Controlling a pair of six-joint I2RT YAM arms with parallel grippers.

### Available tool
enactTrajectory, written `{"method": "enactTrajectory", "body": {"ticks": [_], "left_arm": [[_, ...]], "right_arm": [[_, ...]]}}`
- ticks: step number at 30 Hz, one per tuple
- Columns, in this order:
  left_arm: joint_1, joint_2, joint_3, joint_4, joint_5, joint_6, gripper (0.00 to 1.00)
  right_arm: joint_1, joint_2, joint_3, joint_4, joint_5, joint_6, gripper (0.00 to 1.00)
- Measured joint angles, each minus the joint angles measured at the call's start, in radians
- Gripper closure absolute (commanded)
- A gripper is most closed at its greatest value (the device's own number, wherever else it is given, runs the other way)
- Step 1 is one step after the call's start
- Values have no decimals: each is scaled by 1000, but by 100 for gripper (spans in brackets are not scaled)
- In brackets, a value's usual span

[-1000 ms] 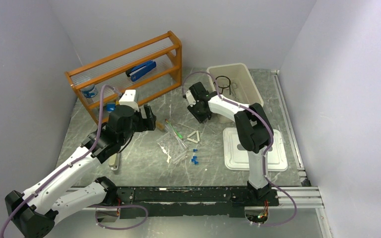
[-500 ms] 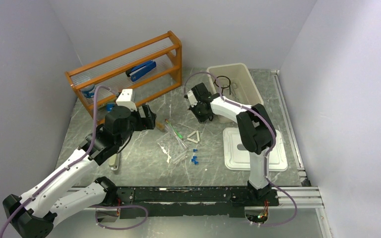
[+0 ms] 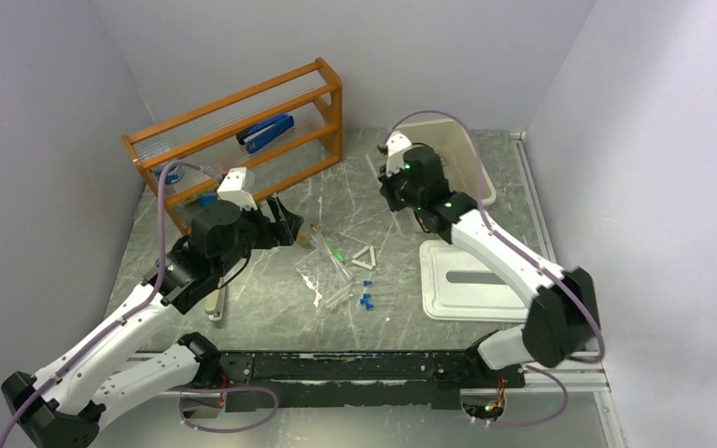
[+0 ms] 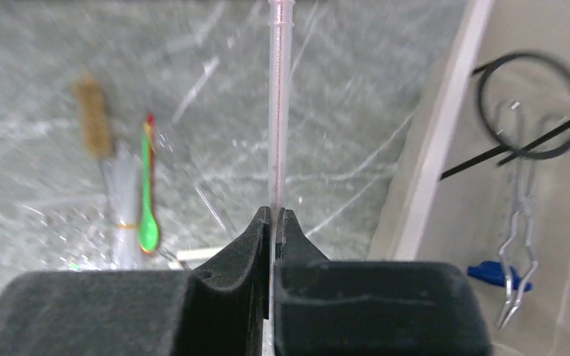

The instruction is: Organize the chemistry lab equipment

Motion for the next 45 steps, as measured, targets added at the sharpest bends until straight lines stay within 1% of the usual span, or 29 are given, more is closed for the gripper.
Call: {"method": "enactTrajectory", "body": {"ticks": [2,5,8,12,15,19,21,24,31,38,45], "left_arm": [[0,1,6,0,19,-4,12],[0,-2,14,5,43,-3,12],[0,-20,14,13,65,12,12],[0,-55,13,28,82,51,12],[0,-87,-9,63,84,89,13],[0,-117,-60,91,82,145,13],[0,-126,-86,97,78,166,13],[0,-130,-103,96,77,183,14],[0,-130,-103,97,77,200,14],[0,-129,-103,97,80,206,14],[0,-122,-103,101,100,217,14]], "right_arm": [[0,-89,-15,42,5,24,100],[0,-180,-19,86,35,55,100],[0,-252,-17,120,106,80,100],[-14,-266,27,123,220,85,100],[-51,-253,39,127,296,85,100],[-161,-203,48,116,351,90,100],[-229,-158,61,110,357,97,100],[-293,-94,68,105,357,97,100],[-344,49,68,122,299,46,100],[-352,214,109,161,273,7,100],[-352,300,109,196,275,-60,100]]}}
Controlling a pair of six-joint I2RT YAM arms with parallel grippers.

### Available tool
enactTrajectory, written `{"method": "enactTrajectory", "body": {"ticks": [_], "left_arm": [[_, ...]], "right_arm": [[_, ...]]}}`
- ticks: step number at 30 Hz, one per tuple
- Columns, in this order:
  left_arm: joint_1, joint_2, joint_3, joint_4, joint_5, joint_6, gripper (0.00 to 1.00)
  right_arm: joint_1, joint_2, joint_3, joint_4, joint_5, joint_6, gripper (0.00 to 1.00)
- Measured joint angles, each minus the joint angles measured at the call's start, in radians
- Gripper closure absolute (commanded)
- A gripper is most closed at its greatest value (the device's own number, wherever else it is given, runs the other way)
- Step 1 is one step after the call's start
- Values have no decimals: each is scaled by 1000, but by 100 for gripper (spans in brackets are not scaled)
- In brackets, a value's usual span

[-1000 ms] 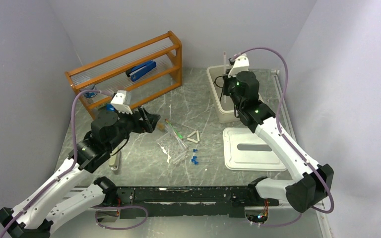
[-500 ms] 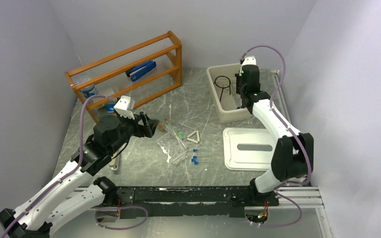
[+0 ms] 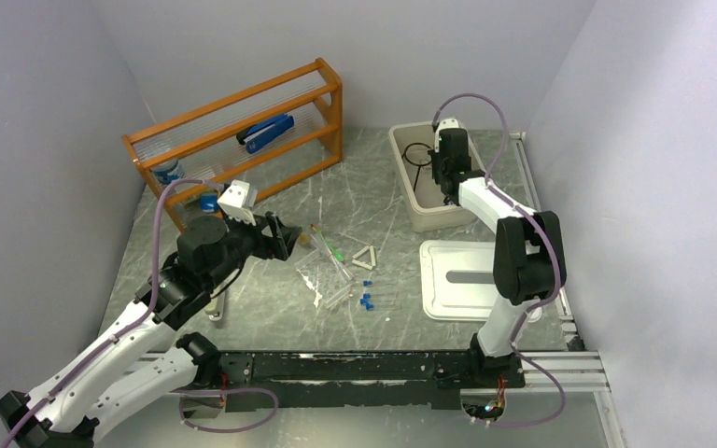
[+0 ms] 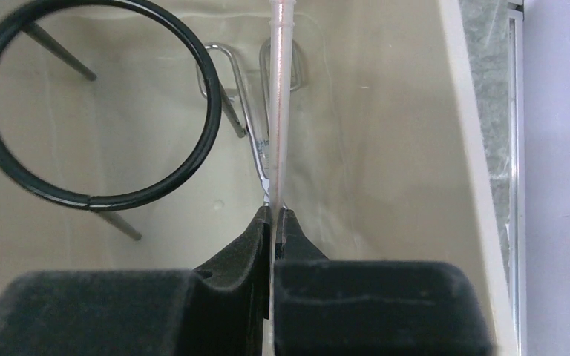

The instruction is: Organize the chemistry lab equipment

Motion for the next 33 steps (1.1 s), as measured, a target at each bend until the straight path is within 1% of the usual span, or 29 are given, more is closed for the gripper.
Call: {"method": "enactTrajectory", "body": {"ticks": [3,7,13,17,21,26,28,30,31,33], "left_arm": [[0,0,0,8,21,8,14],[0,2,0,22,43,15,14],[0,15,0,26,59,20,13],[0,14,0,26,60,21,13],[0,14,0,26,60,21,14],[0,15,0,25,59,21,14],[0,15,0,25,59,21,13],[0,15,0,24,58,20,9],[0,15,0,24,58,18,4],[0,15,0,24,58,18,3]], "right_arm": [[0,33,0,10,11,-20,99],[1,70,0,11,34,-40,85],[1,74,0,12,28,-46,78],[1,61,0,-6,28,-34,70],[1,-3,6,-61,37,-10,61],[4,-121,46,-149,51,35,56],[16,-178,59,-183,51,53,55],[41,-236,62,-211,40,70,52],[62,-265,62,-226,27,80,51],[109,-301,61,-245,3,98,47]]}}
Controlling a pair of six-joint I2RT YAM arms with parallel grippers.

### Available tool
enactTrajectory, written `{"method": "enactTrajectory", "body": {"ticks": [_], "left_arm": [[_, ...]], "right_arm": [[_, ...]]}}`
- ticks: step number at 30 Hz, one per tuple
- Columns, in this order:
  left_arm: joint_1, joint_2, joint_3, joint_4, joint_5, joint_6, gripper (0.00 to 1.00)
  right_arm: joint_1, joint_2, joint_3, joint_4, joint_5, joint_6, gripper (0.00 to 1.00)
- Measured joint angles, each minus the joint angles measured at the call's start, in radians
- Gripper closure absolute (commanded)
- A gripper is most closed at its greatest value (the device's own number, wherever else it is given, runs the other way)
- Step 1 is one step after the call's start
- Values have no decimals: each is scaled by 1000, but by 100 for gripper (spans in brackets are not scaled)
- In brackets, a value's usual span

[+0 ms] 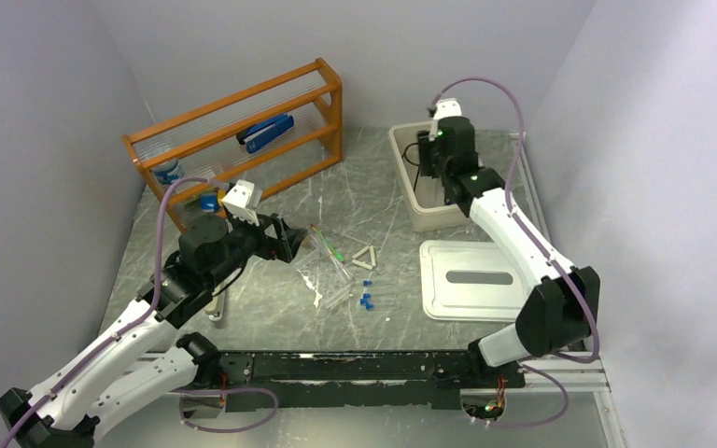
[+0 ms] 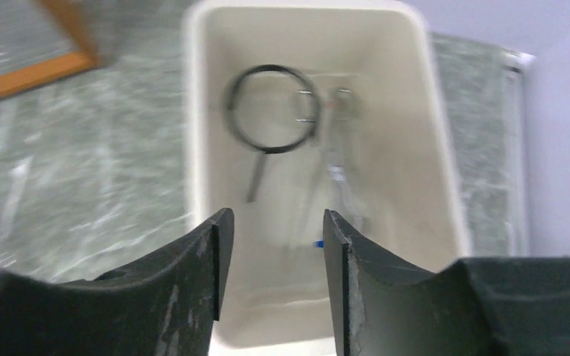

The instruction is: Organize the chemistry lab equipment

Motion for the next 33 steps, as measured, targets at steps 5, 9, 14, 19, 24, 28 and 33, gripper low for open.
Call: {"method": "enactTrajectory", "body": {"ticks": [5,9,14,19,24,28,33], "left_arm": [[0,-3,0,0,0,0,3],[0,-18,0,-2,-4,0,3],[0,-40,0,-4,-32,-2,3],[0,-45,0,-7,-56,-3,3],[0,-43,0,-7,-64,-4,3],[0,-39,0,-8,-67,-3,3],[0,-40,0,-10,-73,-3,3]], "right_arm": [[195,-39,-18,-25,-56,29,40],[303,-17,-43,-27,-165,47,38],[350,111,-69,-24,-296,36,38],[372,281,-85,-23,-359,21,38],[394,392,-83,-23,-379,3,39],[406,441,-58,-21,-373,-12,43],[412,484,-23,-7,-352,-32,47]]}}
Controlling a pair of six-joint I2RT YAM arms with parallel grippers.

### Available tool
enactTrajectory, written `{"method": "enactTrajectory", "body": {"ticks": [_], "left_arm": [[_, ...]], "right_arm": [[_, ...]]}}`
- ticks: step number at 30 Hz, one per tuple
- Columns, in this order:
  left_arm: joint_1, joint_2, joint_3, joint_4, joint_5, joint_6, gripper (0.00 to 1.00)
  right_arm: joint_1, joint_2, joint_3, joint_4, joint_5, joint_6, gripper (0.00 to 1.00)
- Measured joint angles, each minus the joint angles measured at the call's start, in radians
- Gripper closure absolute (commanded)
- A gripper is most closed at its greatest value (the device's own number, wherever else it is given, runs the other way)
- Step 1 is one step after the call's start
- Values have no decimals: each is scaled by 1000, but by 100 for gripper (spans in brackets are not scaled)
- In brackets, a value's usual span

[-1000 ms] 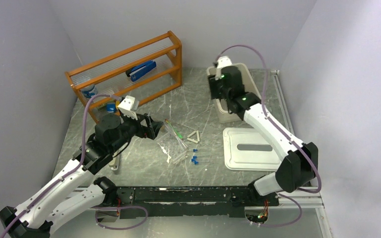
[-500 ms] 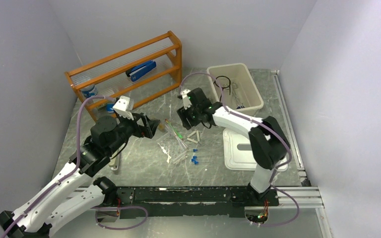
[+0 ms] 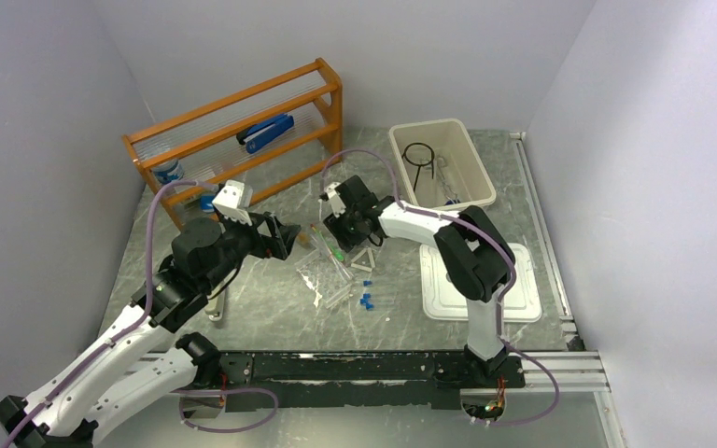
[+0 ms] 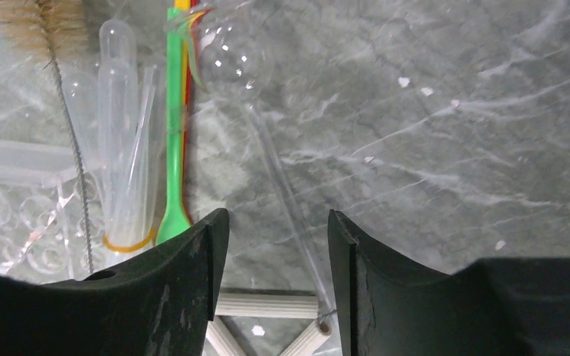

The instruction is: Organize the chemistry lab equipment

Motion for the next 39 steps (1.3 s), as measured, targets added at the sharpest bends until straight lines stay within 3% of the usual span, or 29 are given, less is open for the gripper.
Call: {"method": "enactTrajectory", "body": {"ticks": [4,18,29,39], "left_arm": [[0,-1,0,0,-2,0,3],[0,0,0,-2,-3,0,3],[0,5,0,-5,-11,0,3],[0,8,0,-4,-18,0,3]], "right_arm": [[2,15,17,8,22,-15,53],[3,92,131,-32,7,-177,100],[1,40,108,-13,-3,-183,100],[-27,-308,-6,158,66,-180,100]]}}
